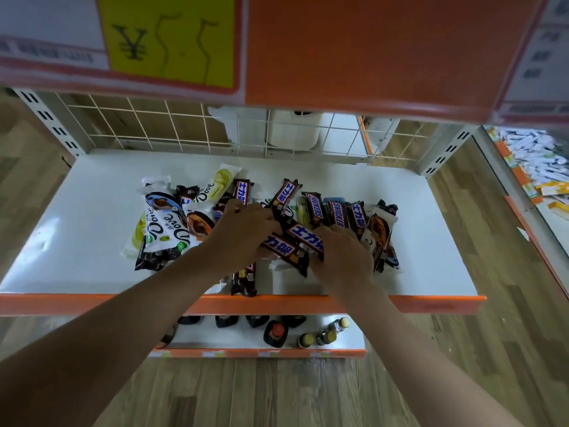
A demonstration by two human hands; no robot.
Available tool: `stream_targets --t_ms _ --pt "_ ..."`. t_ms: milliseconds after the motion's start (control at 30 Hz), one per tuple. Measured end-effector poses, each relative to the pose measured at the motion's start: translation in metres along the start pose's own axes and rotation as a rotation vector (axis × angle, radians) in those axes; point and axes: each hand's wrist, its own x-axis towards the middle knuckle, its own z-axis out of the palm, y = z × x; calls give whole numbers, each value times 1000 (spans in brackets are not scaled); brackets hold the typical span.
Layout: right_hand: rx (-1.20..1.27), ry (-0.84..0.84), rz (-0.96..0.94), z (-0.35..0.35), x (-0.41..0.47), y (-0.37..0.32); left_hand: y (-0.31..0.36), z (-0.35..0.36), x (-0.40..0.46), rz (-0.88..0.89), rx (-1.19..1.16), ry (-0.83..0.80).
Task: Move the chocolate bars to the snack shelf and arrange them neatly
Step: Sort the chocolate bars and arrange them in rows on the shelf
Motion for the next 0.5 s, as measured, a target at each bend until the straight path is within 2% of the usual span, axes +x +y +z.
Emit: stream_targets --t_ms 133,267,500 --pt "-37 7 32 -5 -2 9 4 -1 -8 -10 13 40" --pt "-67 13 11 -6 -7 12 5 0 -18 -71 -135 125" --pt "-39 45 -21 -22 -21 5 10 -12 -41 -137 -219 183"
